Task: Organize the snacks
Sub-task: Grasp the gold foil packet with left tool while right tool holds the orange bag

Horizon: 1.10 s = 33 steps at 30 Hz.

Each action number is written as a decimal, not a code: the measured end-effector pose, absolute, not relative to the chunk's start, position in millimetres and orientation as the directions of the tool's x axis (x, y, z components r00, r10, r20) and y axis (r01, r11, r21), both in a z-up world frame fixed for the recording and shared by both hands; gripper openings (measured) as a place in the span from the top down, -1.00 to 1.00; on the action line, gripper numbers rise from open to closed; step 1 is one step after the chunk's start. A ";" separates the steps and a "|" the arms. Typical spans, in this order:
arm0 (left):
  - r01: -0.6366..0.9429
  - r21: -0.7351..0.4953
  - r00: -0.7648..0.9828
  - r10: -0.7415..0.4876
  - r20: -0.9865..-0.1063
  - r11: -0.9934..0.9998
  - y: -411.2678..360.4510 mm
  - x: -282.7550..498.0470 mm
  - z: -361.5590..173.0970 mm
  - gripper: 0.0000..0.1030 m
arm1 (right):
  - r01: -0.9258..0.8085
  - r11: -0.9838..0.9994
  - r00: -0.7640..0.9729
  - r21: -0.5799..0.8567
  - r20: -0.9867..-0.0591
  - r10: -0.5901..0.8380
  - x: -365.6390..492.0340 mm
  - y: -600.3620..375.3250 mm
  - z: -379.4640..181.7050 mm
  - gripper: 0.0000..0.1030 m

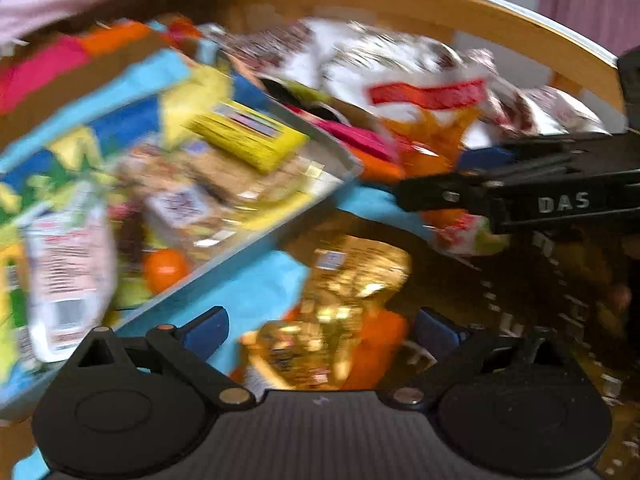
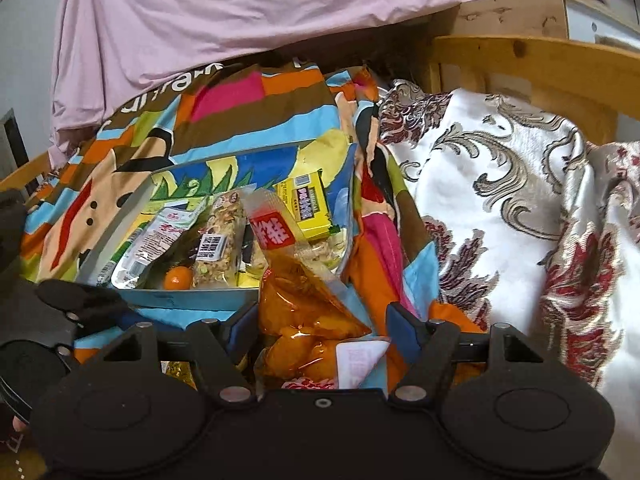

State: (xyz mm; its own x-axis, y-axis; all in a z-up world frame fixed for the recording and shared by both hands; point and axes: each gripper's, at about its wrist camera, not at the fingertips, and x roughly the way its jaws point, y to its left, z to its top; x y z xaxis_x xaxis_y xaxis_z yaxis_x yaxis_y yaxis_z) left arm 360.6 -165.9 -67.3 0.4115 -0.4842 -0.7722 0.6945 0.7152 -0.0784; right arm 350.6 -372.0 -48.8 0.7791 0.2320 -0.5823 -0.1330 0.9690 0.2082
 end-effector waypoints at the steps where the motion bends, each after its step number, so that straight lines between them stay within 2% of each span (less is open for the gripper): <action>1: 0.708 -0.122 0.364 -0.508 -0.781 0.696 -168.0 364.8 -69.1 -0.86 | -0.136 0.966 0.777 0.220 -0.581 0.241 352.3 -372.2 -49.8 -0.38; 3: 0.715 -0.170 0.306 -0.523 -0.796 0.678 -171.8 369.8 -72.3 -0.86 | -0.138 0.960 0.772 0.243 -0.581 0.258 355.8 -373.5 -52.2 -0.38; 5: 0.728 -0.160 0.297 -0.517 -0.803 0.667 -174.6 371.0 -72.7 -0.85 | -0.137 0.958 0.769 0.250 -0.583 0.262 357.7 -373.8 -53.3 -0.38; 16: 0.639 -0.160 0.346 -0.467 -0.814 0.752 -167.9 372.5 -67.6 -0.32 | -0.123 0.956 0.782 0.265 -0.567 0.257 352.7 -376.1 -48.4 -0.38; 23: 0.559 -0.162 0.382 -0.426 -0.820 0.813 -170.4 378.3 -66.5 -0.15 | -0.112 0.956 0.779 0.271 -0.574 0.254 353.3 -376.4 -49.6 -0.38; 30: 0.379 -0.245 0.402 -0.397 -0.825 0.892 -158.8 382.3 -63.3 0.08 | -0.118 0.953 0.779 0.281 -0.568 0.264 350.8 -375.8 -48.1 -0.38; 33: 0.301 -0.264 0.427 -0.377 -0.822 0.916 -151.8 377.0 -59.9 0.23 | -0.121 0.950 0.779 0.289 -0.565 0.272 347.4 -376.1 -45.9 -0.38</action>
